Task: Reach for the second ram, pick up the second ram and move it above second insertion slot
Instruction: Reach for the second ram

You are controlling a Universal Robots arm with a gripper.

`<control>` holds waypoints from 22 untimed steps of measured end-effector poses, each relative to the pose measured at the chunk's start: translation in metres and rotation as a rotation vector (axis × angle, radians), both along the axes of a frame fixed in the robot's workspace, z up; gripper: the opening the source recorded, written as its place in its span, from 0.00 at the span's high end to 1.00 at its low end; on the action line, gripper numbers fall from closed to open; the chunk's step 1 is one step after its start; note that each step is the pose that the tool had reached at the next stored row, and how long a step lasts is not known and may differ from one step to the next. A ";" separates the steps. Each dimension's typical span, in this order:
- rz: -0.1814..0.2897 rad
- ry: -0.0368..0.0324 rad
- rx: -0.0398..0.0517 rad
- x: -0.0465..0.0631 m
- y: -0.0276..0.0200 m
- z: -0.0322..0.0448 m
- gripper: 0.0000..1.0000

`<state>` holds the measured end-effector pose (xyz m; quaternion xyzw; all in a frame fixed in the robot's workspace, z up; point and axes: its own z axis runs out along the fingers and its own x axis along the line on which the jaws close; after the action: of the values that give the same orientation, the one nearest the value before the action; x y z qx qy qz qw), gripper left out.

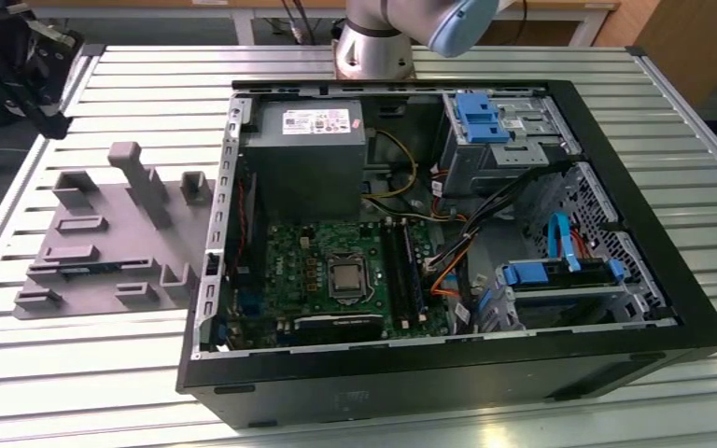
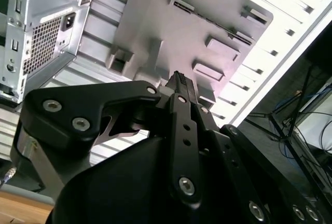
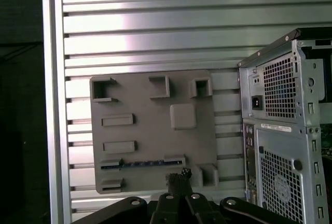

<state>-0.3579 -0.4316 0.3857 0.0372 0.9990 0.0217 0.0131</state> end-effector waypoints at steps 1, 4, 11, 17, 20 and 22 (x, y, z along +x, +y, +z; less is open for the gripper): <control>0.000 0.0000 0.0000 -0.002 -0.0001 -0.0001 0.89; 0.003 0.0000 0.0000 -0.008 -0.0012 -0.0002 0.89; 0.011 0.0001 -0.0001 -0.021 -0.0091 -0.0009 0.89; 0.013 0.0000 0.0000 -0.040 -0.0108 -0.0013 0.89; 0.014 0.0001 0.0000 -0.047 -0.0109 -0.0014 0.89; 0.014 0.0000 0.0000 -0.048 -0.0110 -0.0014 0.89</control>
<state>-0.4056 -0.4426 0.3843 0.0301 0.9992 0.0218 0.0129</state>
